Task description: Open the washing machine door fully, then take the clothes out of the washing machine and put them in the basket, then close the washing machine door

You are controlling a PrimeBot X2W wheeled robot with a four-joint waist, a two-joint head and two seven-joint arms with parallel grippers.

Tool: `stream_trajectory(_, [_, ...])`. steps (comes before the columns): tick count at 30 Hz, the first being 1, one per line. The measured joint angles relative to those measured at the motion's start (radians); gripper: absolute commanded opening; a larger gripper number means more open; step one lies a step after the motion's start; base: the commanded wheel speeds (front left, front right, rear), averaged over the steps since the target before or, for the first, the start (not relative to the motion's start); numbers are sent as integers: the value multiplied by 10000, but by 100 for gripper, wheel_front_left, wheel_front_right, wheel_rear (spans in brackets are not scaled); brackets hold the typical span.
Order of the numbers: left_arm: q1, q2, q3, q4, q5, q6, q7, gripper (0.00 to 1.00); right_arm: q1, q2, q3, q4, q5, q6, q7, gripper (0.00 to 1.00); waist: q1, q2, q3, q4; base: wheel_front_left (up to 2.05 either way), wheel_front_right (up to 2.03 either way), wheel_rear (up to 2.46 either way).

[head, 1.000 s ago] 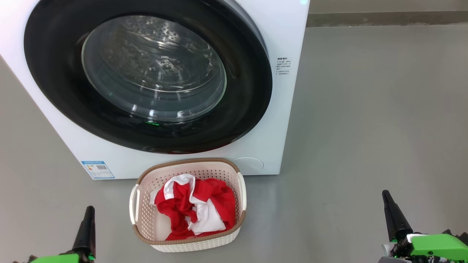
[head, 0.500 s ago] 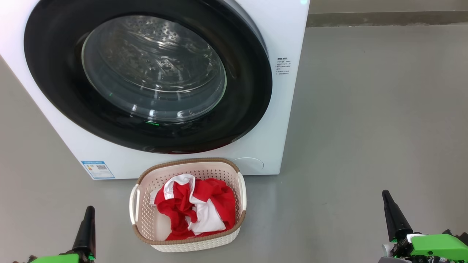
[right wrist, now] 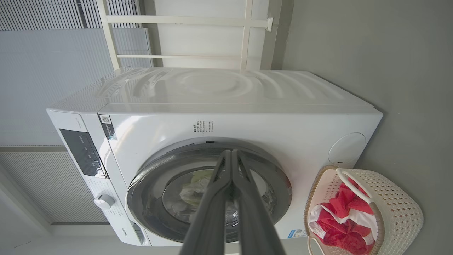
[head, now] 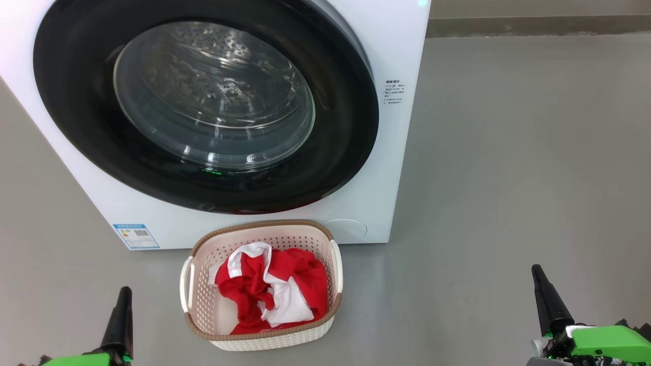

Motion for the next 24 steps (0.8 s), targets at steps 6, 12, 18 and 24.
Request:
stream_trajectory(6, [0,0,0,0,0,0,0,0,0,0,0,0,0,0,0,0,0,0,0,0,0,0,0])
stream_trajectory(12, [0,0,0,0,0,0,-2,0,0,0,0,0,-2,0,0,0,0,0,0,0,0,0,0])
stream_trajectory(18, [0,0,0,0,0,0,0,0,0,0,0,0,-2,0,0,0,0,0,0,0,0,0,0])
stream_trajectory(24, [0,0,0,0,0,0,0,0,0,2,-2,0,-2,0,0,0,0,0,0,0,0,0,0])
